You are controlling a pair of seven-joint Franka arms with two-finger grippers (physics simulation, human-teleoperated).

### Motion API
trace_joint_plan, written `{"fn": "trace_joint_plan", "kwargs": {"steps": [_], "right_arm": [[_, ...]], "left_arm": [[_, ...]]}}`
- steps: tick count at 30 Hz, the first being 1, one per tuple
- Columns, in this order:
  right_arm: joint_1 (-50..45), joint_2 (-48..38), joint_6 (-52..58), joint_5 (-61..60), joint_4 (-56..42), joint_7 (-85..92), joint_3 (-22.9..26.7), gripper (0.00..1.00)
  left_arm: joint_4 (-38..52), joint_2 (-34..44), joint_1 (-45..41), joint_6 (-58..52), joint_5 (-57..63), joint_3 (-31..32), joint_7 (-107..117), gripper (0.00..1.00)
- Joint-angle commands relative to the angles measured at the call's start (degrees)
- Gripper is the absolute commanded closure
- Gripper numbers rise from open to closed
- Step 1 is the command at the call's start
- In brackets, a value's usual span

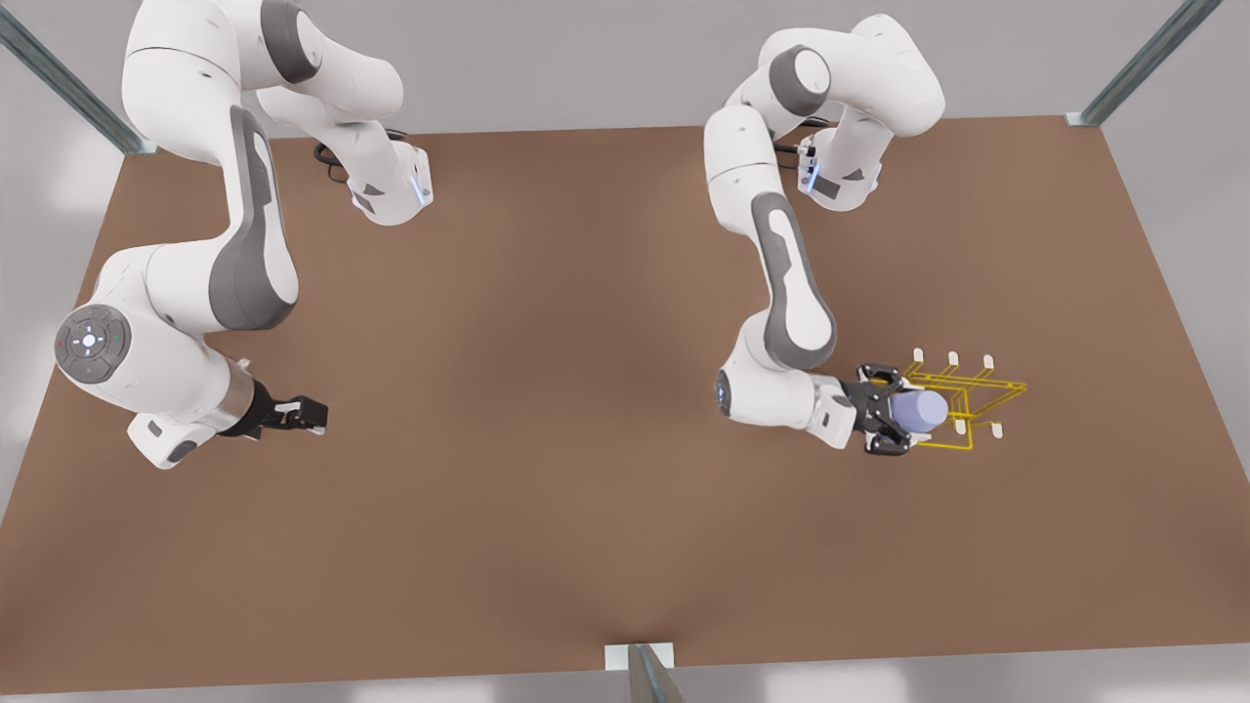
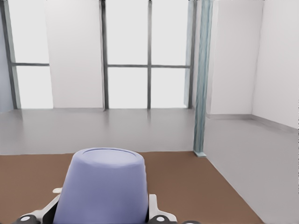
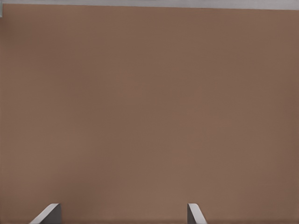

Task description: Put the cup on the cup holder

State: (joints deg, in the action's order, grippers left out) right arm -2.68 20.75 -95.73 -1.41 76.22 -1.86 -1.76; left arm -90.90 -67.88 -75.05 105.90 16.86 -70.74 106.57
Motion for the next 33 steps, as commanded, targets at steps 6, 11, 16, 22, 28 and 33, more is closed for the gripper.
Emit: {"fn": "trace_joint_plan", "kwargs": {"steps": [6,11,16,22,28,33], "right_arm": [[0.0,0.0,0.0,-0.1,0.0,0.0,0.0,0.0],[0.1,0.0,-0.1,0.0,0.0,0.1,0.0,0.0],[0.1,0.0,-0.1,0.0,0.0,0.0,0.0,0.0],[0.2,0.0,0.0,0.0,0.0,0.0,0.0,0.0],[0.2,0.3,0.0,-0.4,-0.1,0.3,0.0,0.0],[0.5,0.3,0.0,-0.4,0.0,0.6,0.1,0.0]], "left_arm": [[-0.3,0.0,7.4,6.6,3.3,1.9,4.2,0.37],[-3.7,-0.1,8.6,8.8,3.4,2.0,4.1,0.37],[-8.0,-0.4,6.6,12.5,3.5,1.6,4.7,0.37],[-13.1,-0.1,2.6,14.1,3.6,1.6,6.0,0.37],[-14.7,1.4,-0.6,13.2,3.5,0.9,5.4,0.37],[-15.4,1.4,-2.3,12.8,2.9,1.0,5.8,0.37]]}}
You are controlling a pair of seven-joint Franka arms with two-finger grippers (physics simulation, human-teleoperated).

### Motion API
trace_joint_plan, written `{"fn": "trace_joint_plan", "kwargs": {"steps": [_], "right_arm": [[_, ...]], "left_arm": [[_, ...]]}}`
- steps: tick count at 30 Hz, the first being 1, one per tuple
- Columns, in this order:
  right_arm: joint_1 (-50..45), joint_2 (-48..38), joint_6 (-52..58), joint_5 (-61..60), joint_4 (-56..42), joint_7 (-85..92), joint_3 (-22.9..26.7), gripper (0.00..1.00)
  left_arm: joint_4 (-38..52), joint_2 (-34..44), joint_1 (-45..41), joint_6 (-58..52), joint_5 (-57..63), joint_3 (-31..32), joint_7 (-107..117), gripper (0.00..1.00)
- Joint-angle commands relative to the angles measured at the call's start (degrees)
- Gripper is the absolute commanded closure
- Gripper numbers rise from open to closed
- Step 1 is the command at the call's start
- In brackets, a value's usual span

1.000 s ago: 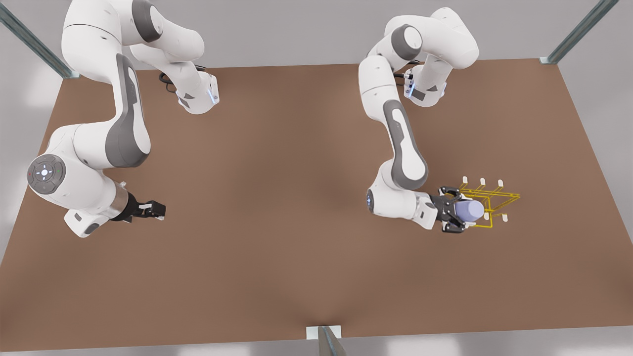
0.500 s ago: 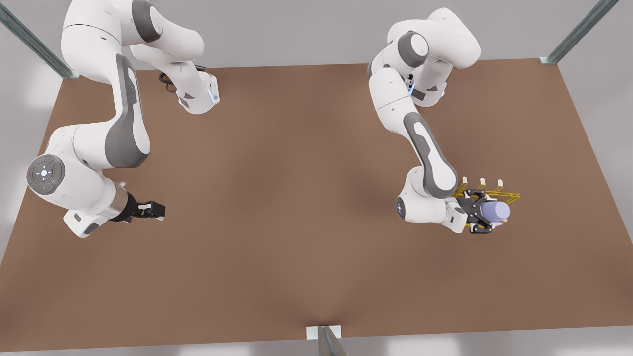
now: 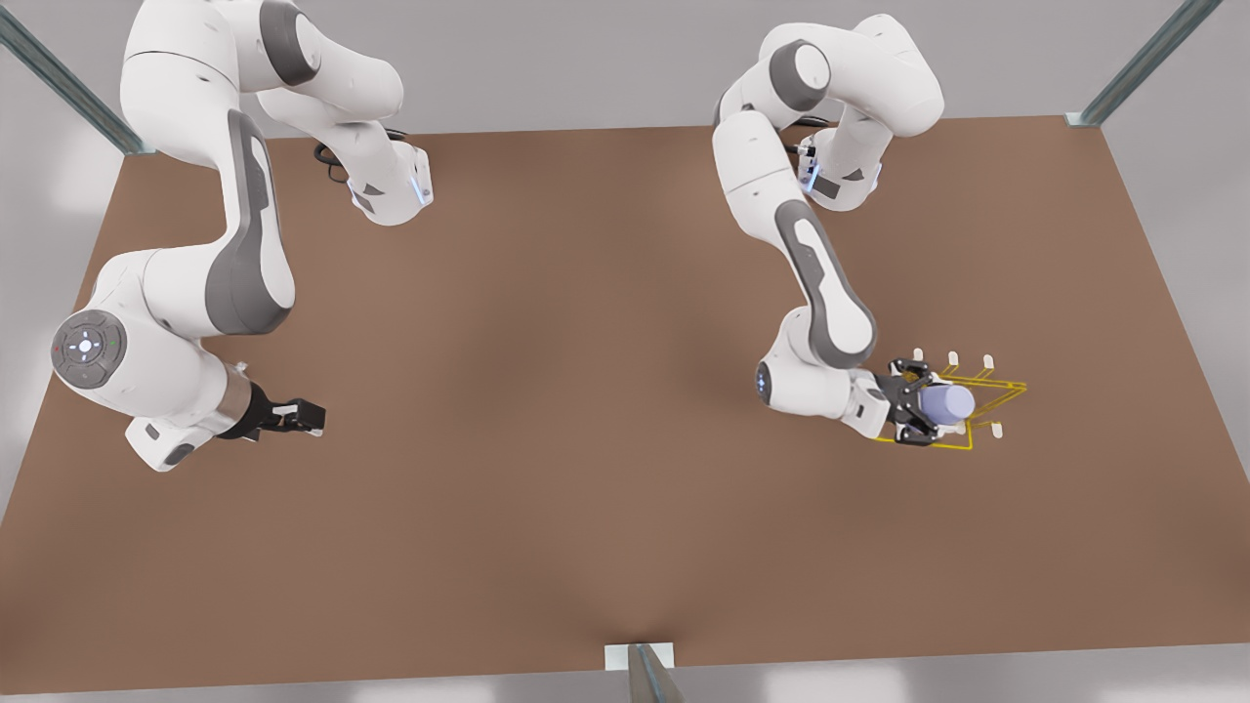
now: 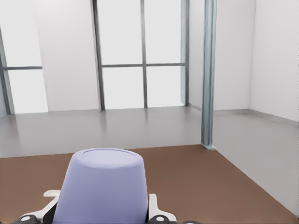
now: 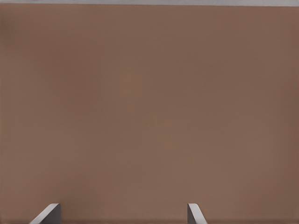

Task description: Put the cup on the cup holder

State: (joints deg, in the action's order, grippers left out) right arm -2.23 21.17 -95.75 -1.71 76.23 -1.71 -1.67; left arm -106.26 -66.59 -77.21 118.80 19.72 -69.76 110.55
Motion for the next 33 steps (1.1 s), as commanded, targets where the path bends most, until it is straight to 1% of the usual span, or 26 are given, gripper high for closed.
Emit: {"fn": "trace_joint_plan", "kwargs": {"steps": [1,2,5,10,19,30,31,33], "right_arm": [[0.1,-0.1,0.0,-0.1,0.0,0.5,0.0,0.0],[0.1,-0.1,0.0,0.0,0.0,0.5,0.0,0.0],[0.1,-0.1,0.0,-0.1,0.0,0.4,0.0,0.0],[0.2,-0.1,0.0,-0.1,0.0,0.5,0.0,0.0],[0.9,0.0,0.0,-0.1,0.1,0.7,0.0,0.0],[0.9,0.1,0.0,-0.1,0.2,0.7,0.0,0.0],[1.0,0.1,0.0,-0.1,0.2,0.7,0.0,0.0],[1.0,0.1,0.0,-0.1,0.2,0.7,0.0,0.0]], "left_arm": [[0.0,0.1,-0.7,-0.5,0.1,0.0,1.8,0.37],[-0.1,0.1,-1.3,-0.9,0.1,0.0,1.8,0.35],[0.4,0.1,-2.4,-1.5,-1.6,0.1,2.0,0.34],[5.7,0.4,0.2,-1.4,-3.6,0.1,9.0,0.33],[6.2,-3.0,3.4,0.6,-2.9,-0.8,10.3,0.33],[3.3,-4.1,3.0,1.3,1.5,-1.0,9.6,0.33],[2.9,-4.2,2.9,1.2,1.6,-1.3,9.5,0.23],[2.5,-4.6,2.8,1.3,1.7,-1.3,9.4,0.22]]}}
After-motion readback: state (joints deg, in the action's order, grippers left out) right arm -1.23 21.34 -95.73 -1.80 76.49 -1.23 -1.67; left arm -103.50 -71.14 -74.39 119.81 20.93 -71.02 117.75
